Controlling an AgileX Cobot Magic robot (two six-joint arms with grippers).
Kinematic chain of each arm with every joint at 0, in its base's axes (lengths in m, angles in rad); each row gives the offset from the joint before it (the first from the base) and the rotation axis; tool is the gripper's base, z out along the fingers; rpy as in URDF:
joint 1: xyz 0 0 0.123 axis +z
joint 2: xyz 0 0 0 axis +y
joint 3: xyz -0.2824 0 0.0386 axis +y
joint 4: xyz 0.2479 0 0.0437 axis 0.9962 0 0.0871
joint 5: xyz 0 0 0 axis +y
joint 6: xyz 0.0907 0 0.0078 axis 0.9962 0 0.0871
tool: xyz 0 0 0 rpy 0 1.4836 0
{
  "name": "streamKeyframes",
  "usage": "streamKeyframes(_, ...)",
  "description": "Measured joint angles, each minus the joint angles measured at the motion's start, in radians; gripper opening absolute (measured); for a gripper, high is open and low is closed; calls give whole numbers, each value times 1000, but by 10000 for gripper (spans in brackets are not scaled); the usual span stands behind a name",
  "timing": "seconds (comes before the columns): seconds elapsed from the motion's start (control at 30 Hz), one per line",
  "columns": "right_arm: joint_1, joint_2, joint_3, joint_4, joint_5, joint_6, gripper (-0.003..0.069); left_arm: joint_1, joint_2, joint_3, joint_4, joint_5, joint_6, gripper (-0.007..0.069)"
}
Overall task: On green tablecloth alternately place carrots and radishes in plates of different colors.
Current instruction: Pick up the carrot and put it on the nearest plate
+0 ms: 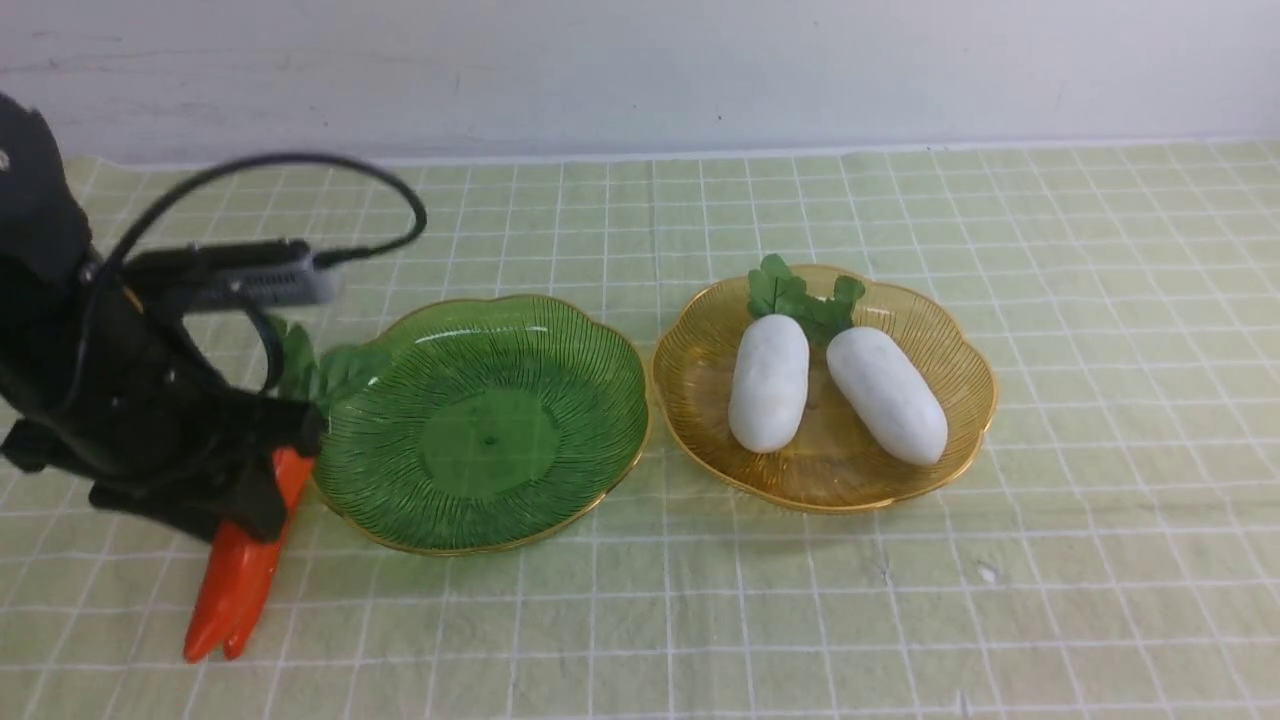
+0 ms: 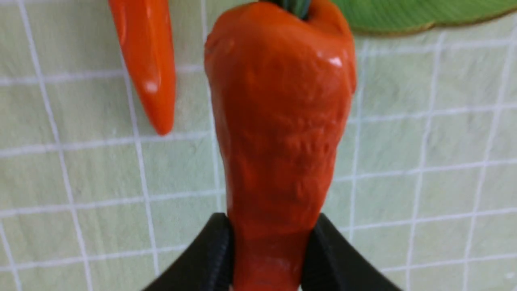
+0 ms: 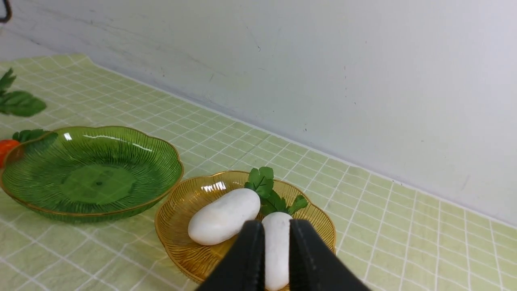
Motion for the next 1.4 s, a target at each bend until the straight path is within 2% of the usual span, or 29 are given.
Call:
streamKeyframes(0.17,0,0,0,0,-3,2,86,-13,93,-93,-118,-145,0,202)
streamKeyframes(0.33,0,0,0,0,-3,2,86,-47,230,-122,-133,-287,-3,202)
streamKeyframes(0.43,0,0,0,0,-3,2,86,-62,297,-142,-133,-317,-4,206)
streamKeyframes(0.57,0,0,0,0,-3,2,86,-69,343,-161,-138,-325,-4,279)
streamKeyframes(0.6,0,0,0,0,-3,2,86,-69,346,-169,-128,-330,4,328)
streamKeyframes(0.67,0,0,0,0,-3,2,86,-65,344,-199,-90,-307,30,404)
streamKeyframes(0.73,0,0,0,0,-3,2,86,-62,343,-217,-66,-281,37,432)
streamKeyframes(0.83,0,0,0,0,-3,2,86,-46,334,-281,62,-133,42,488)
streamKeyframes(0.93,0,0,0,0,-3,2,86,-41,329,-291,131,-57,32,489)
streamKeyframes(0.97,0,0,0,0,-3,5,86,-37,328,-285,195,-7,14,489)
streamKeyframes(1.1,0,0,0,0,-3,8,86,-31,333,-231,270,10,-58,489)
streamKeyframes(1.4,0,0,0,0,-3,25,86,-31,406,-160,299,-14,-99,489)
